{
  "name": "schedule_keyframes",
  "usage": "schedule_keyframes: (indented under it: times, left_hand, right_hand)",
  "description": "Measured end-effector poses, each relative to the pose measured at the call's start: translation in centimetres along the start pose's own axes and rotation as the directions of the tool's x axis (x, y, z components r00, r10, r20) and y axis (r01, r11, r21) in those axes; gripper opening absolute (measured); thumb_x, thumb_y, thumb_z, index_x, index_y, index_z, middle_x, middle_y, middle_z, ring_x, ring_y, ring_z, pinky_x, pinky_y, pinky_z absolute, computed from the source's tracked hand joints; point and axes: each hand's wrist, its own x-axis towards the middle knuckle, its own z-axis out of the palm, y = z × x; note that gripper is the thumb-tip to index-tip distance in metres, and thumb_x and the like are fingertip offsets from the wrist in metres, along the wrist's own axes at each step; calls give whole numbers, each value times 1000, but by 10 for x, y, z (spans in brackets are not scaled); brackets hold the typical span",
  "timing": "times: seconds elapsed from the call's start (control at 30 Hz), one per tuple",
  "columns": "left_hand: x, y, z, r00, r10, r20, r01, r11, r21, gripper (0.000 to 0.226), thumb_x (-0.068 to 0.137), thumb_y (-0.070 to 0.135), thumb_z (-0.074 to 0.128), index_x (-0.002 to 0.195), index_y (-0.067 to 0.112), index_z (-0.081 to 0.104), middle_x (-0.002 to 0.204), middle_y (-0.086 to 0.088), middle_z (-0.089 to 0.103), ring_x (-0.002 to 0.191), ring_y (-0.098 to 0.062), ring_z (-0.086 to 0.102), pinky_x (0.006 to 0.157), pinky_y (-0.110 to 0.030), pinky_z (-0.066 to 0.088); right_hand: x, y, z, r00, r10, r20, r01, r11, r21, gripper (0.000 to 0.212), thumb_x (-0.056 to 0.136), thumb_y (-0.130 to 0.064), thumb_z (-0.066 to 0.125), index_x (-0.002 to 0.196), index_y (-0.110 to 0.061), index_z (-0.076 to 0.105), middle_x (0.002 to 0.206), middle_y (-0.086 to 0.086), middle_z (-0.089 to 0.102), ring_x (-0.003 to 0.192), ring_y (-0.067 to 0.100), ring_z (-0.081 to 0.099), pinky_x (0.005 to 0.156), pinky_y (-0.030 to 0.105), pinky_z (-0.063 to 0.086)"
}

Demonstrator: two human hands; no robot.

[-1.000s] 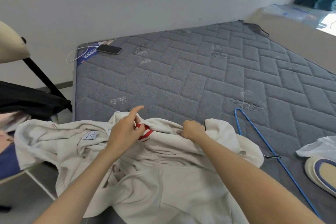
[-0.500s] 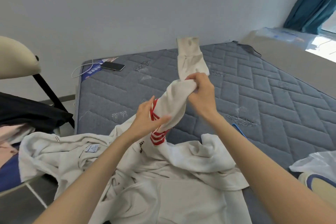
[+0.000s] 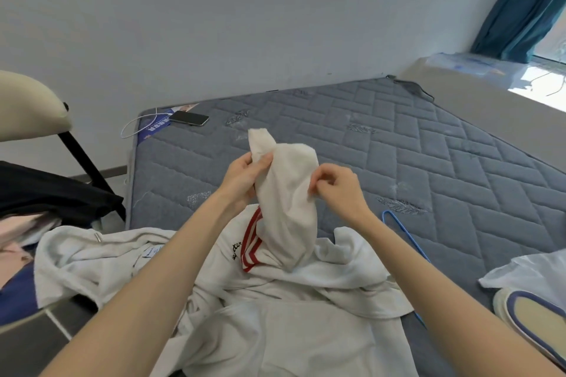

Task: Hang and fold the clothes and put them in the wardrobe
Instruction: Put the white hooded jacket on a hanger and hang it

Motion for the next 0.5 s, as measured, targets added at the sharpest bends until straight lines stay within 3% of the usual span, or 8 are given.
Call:
schedule_keyframes:
  times: [0.07,0.13,0.2,0.23,0.33,0.37,0.5]
  left_hand:
    - [-3,17,2,996,83,43,-85,995,44,19,90,21,62,107,13,65,92,0,73,79,-11,68,63,-23,55]
    - [-4,35,3,985,138,105,-154,976,155,21,87,22,65,107,17,67,99,-1,73,87,-14,69,72,-25,57]
    - [-6,54,3,969,179,172,-216,949,228,25,83,26,68,108,19,68,105,-3,72,96,-16,68,82,-29,54]
    - [-6,62,3,962,191,197,-236,943,235,27,81,29,70,106,20,69,106,-3,72,98,-15,67,86,-30,53]
    - [-7,79,3,950,233,209,-282,926,250,29,75,38,70,99,23,71,105,-2,72,98,-15,66,87,-33,50]
    - [-6,81,3,951,244,189,-288,924,253,27,76,38,69,99,23,71,104,-2,72,97,-15,66,85,-33,50]
    - [0,70,-6,964,218,151,-256,915,313,19,94,27,56,108,19,65,102,3,69,88,-7,63,75,-23,50]
  right_hand:
    - [6,-1,-1,994,47,-103,-40,997,64,16,84,-10,57,95,-20,63,98,-3,65,75,12,61,74,41,56]
    - [13,-10,-2,996,68,54,-72,994,85,52,83,-37,69,128,-24,47,125,-7,52,89,9,59,71,31,53]
    - [21,-21,2,975,87,206,-105,992,76,81,75,-48,74,141,-26,33,130,-10,48,103,9,58,69,22,47]
    - [24,-27,4,969,73,234,-94,993,78,79,74,-47,75,139,-24,36,127,-8,52,101,7,59,64,17,46]
    - [31,-42,9,977,-21,213,11,999,49,40,86,-37,67,109,-5,59,95,7,65,55,-2,52,46,14,38]
    - [32,-45,11,979,-45,201,37,998,45,37,89,-35,63,101,0,60,84,8,63,46,2,48,44,17,38]
    - [37,-45,17,971,16,237,-20,1000,14,40,94,-34,54,93,6,53,58,0,48,40,11,43,42,26,40]
